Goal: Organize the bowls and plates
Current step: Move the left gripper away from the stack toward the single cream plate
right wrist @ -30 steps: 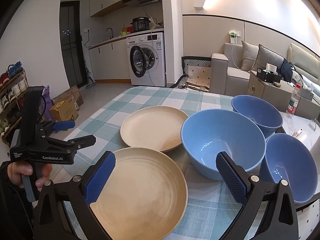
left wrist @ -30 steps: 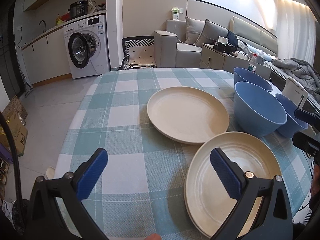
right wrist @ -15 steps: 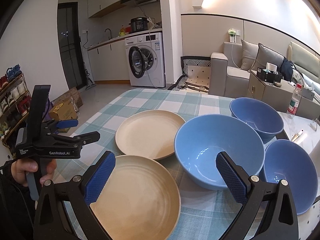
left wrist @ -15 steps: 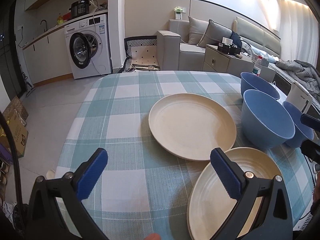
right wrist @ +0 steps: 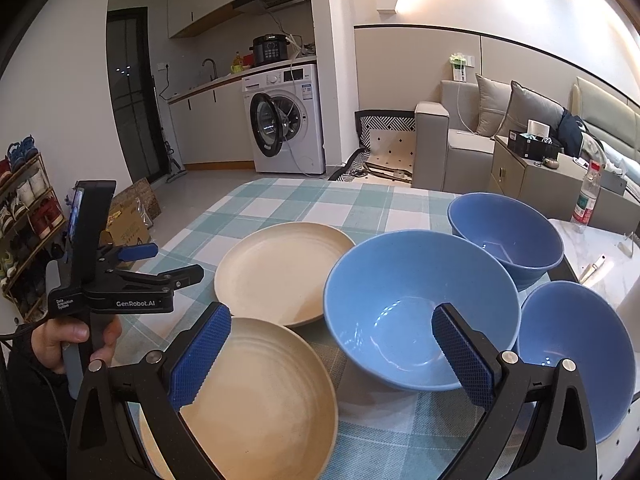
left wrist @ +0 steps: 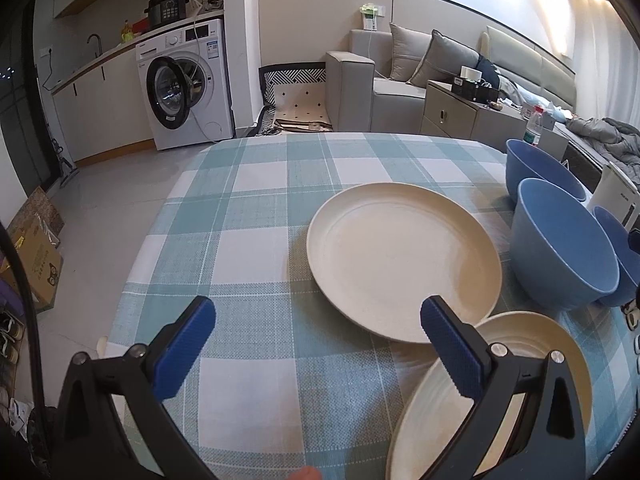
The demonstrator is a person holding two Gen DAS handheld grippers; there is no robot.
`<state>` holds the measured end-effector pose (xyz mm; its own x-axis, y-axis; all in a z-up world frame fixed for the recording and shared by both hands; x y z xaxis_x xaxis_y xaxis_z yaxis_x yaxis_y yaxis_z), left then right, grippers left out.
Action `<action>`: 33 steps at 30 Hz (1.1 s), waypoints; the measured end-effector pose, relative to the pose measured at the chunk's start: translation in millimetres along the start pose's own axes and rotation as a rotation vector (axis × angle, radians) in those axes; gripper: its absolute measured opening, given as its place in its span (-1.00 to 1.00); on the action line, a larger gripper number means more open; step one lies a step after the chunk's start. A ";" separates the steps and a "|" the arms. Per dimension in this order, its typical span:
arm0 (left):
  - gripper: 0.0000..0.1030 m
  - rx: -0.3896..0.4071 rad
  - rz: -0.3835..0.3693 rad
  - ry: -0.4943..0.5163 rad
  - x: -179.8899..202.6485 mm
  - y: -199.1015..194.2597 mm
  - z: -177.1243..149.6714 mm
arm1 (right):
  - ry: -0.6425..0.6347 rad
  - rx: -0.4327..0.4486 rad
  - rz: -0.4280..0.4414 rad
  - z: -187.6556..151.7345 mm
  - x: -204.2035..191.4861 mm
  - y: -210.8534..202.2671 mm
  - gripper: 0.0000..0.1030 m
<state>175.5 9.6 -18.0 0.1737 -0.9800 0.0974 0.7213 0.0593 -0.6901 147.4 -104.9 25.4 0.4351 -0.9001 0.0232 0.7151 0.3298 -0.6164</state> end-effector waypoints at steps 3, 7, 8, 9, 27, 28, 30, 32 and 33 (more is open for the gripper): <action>1.00 -0.004 0.004 -0.006 -2.4 7.6 2.1 | -0.005 0.004 -0.004 2.5 4.2 3.8 0.99; 1.00 -0.010 0.018 -0.015 -7.5 17.5 4.8 | 0.000 -0.002 -0.007 4.1 8.8 11.0 0.99; 1.00 -0.011 0.017 -0.019 -8.8 19.5 5.3 | 0.005 -0.006 -0.005 3.8 9.9 13.1 0.99; 1.00 -0.012 0.015 -0.026 -10.1 21.3 5.2 | 0.008 -0.008 -0.003 4.1 10.2 14.4 0.99; 1.00 -0.085 0.047 -0.040 -16.8 56.5 -8.2 | 0.018 -0.045 -0.023 2.1 17.3 33.3 0.99; 1.00 -0.085 0.050 -0.037 -16.9 56.2 -8.3 | 0.018 -0.045 -0.024 2.0 17.0 33.0 0.99; 1.00 -0.085 0.050 -0.038 -18.8 56.1 -7.8 | 0.015 -0.045 -0.024 2.1 17.0 33.0 0.99; 1.00 -0.086 0.050 -0.047 -20.8 56.6 -7.3 | 0.013 -0.048 -0.023 2.6 16.6 33.3 0.99; 1.00 -0.088 0.047 -0.047 -21.1 57.1 -7.3 | 0.010 -0.049 -0.022 2.5 16.0 33.4 0.99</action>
Point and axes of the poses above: each gripper's, at about its wrist camera, not at the fingertips, and y roughly the way its jaws point, x to its right, z to its top, the point moved 3 cm from there along y, roughly the way its jaws point, and after that the axes turned 6 degrees about -y, right-handed, at the moved point
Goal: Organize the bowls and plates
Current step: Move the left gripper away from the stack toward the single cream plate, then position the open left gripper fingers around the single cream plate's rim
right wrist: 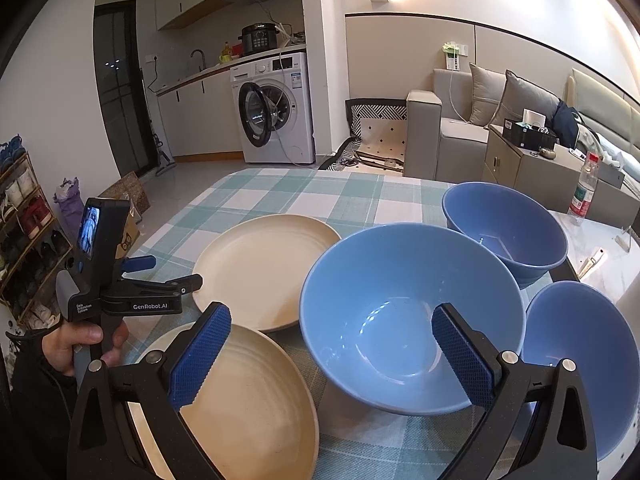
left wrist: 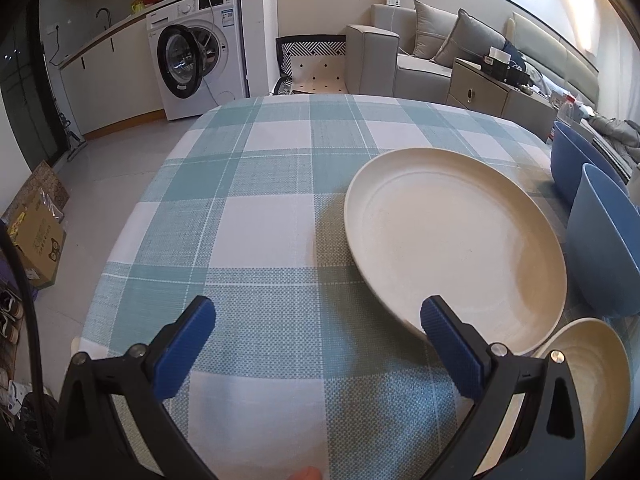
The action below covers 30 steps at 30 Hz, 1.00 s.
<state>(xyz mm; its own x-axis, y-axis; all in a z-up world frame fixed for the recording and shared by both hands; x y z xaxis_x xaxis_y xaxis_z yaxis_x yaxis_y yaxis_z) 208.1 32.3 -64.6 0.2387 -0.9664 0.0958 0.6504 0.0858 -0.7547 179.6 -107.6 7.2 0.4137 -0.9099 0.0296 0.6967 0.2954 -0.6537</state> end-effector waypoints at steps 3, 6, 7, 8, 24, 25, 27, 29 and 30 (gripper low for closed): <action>1.00 -0.001 -0.004 0.002 0.1 1.2 -0.3 | -0.006 -0.009 -0.002 -0.3 -2.1 1.6 0.99; 1.00 -0.001 -0.004 0.006 0.6 1.1 -0.7 | -0.009 -0.015 -0.002 -0.5 -5.4 2.6 0.99; 1.00 -0.003 -0.002 0.007 0.7 0.6 -0.7 | -0.011 -0.016 -0.001 0.1 -6.2 3.6 0.99; 1.00 -0.005 0.003 0.009 0.7 0.0 -0.8 | -0.014 -0.018 0.000 0.7 -6.8 4.6 0.99; 1.00 -0.029 0.023 0.001 -15.6 -1.6 0.3 | -0.053 -0.030 0.011 19.8 -21.6 17.5 0.99; 1.00 -0.032 0.026 0.001 -17.7 -1.9 0.7 | -0.054 -0.030 0.016 21.7 -23.3 18.6 0.99; 1.00 -0.034 0.033 0.001 -20.5 -2.2 0.4 | -0.062 -0.032 0.024 26.0 -26.4 21.7 0.99; 1.00 -0.037 0.038 0.000 -23.5 -2.5 0.5 | -0.077 -0.031 0.027 30.4 -31.8 24.4 0.99; 1.00 -0.039 0.038 0.002 -24.7 -2.7 0.3 | -0.082 -0.031 0.029 31.5 -33.7 25.7 0.99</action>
Point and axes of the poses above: each gripper's, at about its wrist camera, not at the fingertips, and y roughly the way its jaws point, x to its right, z to its top, the point moved 3 cm from there along y, roughly the way its jaws point, and after that the axes turned 6 degrees about -y, right-handed, at the moved point
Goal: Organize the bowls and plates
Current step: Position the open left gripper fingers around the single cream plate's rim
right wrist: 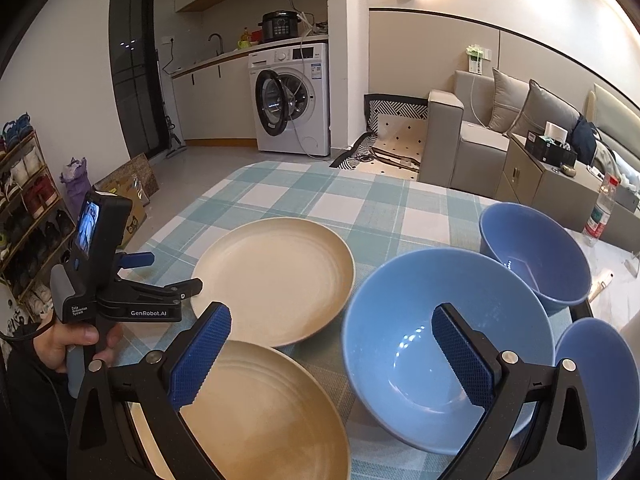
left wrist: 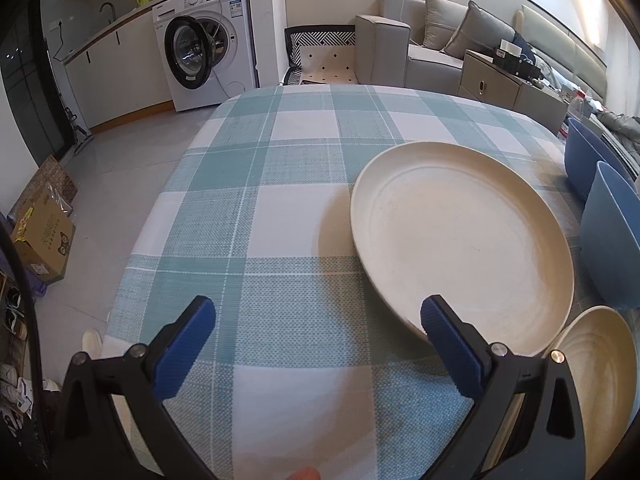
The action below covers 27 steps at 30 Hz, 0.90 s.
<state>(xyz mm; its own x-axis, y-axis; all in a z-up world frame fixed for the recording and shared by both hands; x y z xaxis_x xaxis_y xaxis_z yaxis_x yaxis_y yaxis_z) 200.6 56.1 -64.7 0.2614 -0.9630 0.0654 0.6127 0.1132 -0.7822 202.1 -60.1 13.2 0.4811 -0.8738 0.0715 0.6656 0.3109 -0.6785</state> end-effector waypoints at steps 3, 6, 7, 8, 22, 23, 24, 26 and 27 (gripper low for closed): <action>1.00 -0.007 0.000 0.005 -4.3 -0.4 0.3 | -0.013 -0.006 0.007 4.2 -5.0 5.3 0.99; 1.00 -0.013 0.007 -0.005 -10.1 -0.6 1.0 | -0.024 -0.016 0.017 6.9 -9.8 10.7 0.99; 1.00 -0.015 0.007 -0.007 -11.6 -0.7 1.1 | -0.027 -0.020 0.021 8.0 -11.2 12.6 0.99; 1.00 -0.016 0.007 -0.009 -12.7 -0.5 1.3 | -0.030 -0.022 0.025 8.4 -12.0 13.8 0.99; 1.00 -0.030 0.008 -0.004 -19.1 -0.9 1.5 | -0.058 -0.063 0.074 30.3 -28.8 42.6 0.99; 1.00 -0.030 0.009 -0.003 -19.4 -0.6 1.8 | -0.062 -0.066 0.077 31.4 -30.2 44.7 0.99; 1.00 -0.031 0.010 -0.003 -19.9 -0.6 1.6 | -0.065 -0.070 0.079 32.6 -31.1 47.0 0.99; 1.00 -0.032 0.008 -0.004 -20.7 -0.7 1.6 | -0.068 -0.081 0.081 34.4 -31.7 52.0 0.99; 1.00 -0.032 0.006 -0.005 -20.8 -0.4 1.3 | -0.068 -0.088 0.086 35.2 -31.9 54.2 0.99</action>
Point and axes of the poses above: each gripper's, at about its wrist camera, not at the fingertips, and y roughly the way its jaws point, x to its right, z to its top, the point moved 3 cm from there along y, roughly the way its jaws point, and after that the axes turned 6 degrees about -y, right-handed, at the moved point
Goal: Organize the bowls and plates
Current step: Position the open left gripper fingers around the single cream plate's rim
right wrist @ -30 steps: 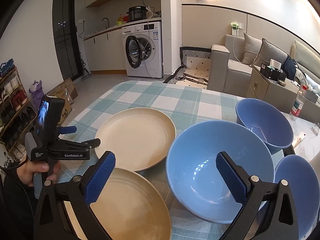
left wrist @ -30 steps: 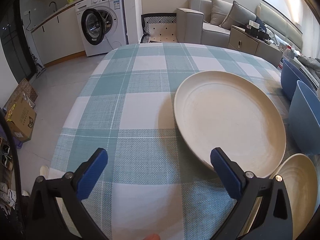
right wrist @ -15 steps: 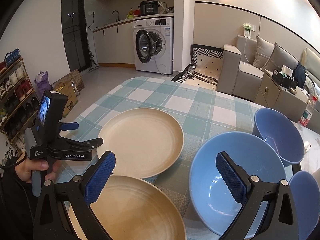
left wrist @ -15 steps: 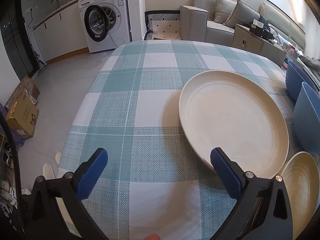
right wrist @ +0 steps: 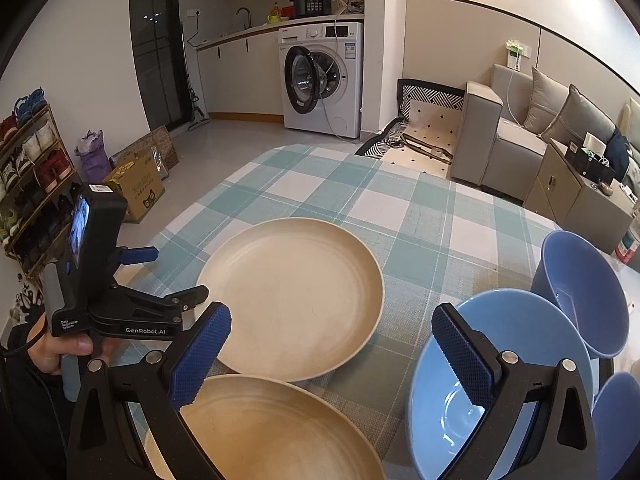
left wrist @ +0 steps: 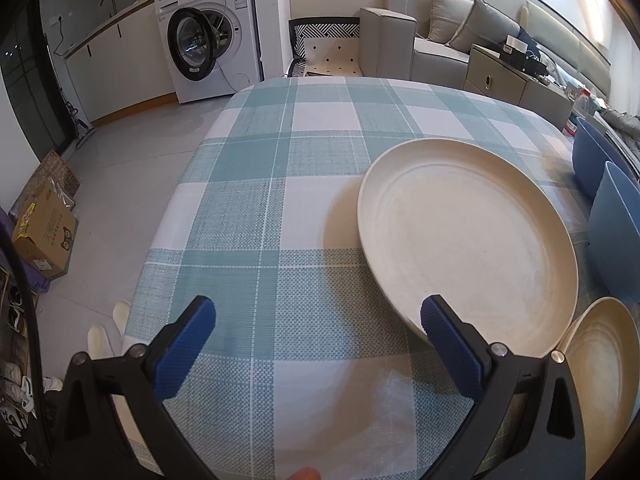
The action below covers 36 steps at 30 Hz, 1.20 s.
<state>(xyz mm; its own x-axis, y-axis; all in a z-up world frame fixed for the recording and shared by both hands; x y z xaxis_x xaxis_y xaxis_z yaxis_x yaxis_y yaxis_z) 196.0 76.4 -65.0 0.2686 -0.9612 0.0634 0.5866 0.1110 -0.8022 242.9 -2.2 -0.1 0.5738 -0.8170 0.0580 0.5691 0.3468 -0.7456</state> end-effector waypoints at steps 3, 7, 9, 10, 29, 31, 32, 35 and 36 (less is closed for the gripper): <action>1.00 0.001 0.010 0.001 -1.4 0.9 -0.3 | 0.008 -0.021 0.012 2.6 0.8 8.5 0.99; 1.00 -0.001 0.017 0.003 -3.4 1.2 -0.7 | 0.017 -0.046 0.025 3.5 0.2 20.2 0.99; 1.00 -0.002 0.017 0.001 -5.1 1.4 -0.6 | 0.017 -0.051 0.029 4.3 -1.2 24.1 0.99; 1.00 -0.004 0.016 -0.001 -6.3 1.5 -0.5 | 0.016 -0.054 0.031 4.7 -2.2 25.7 0.99; 1.00 -0.017 0.023 -0.037 -28.7 3.7 -0.9 | -0.004 -0.126 0.073 5.5 -20.8 58.4 0.99; 1.00 -0.017 0.020 -0.039 -29.4 4.5 -0.7 | -0.009 -0.136 0.082 5.5 -24.2 61.1 0.99; 1.00 -0.017 0.017 -0.040 -29.7 4.8 -0.8 | -0.012 -0.141 0.084 5.2 -25.3 62.7 0.99; 1.00 -0.017 0.013 -0.041 -30.2 5.1 -1.0 | -0.014 -0.160 0.077 4.6 -26.3 69.4 0.98; 1.00 -0.017 0.013 -0.041 -30.3 5.1 -1.0 | -0.013 -0.167 0.078 4.4 -26.5 71.4 0.98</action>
<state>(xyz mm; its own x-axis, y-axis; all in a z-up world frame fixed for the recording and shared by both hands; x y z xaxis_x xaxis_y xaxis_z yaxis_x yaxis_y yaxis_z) 190.0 105.8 -71.6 0.3075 -0.9484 0.0766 0.5701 0.1192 -0.8129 270.9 46.3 -51.9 0.6203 -0.7843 0.0030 0.4175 0.3269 -0.8478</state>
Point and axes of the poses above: each gripper's, at about its wrist camera, not at the fingertips, and y roughly the way its jaws point, x to its right, z to its top, the point moved 3 cm from there along y, roughly the way its jaws point, and after that the axes turned 6 degrees about -y, right-handed, at the moved point
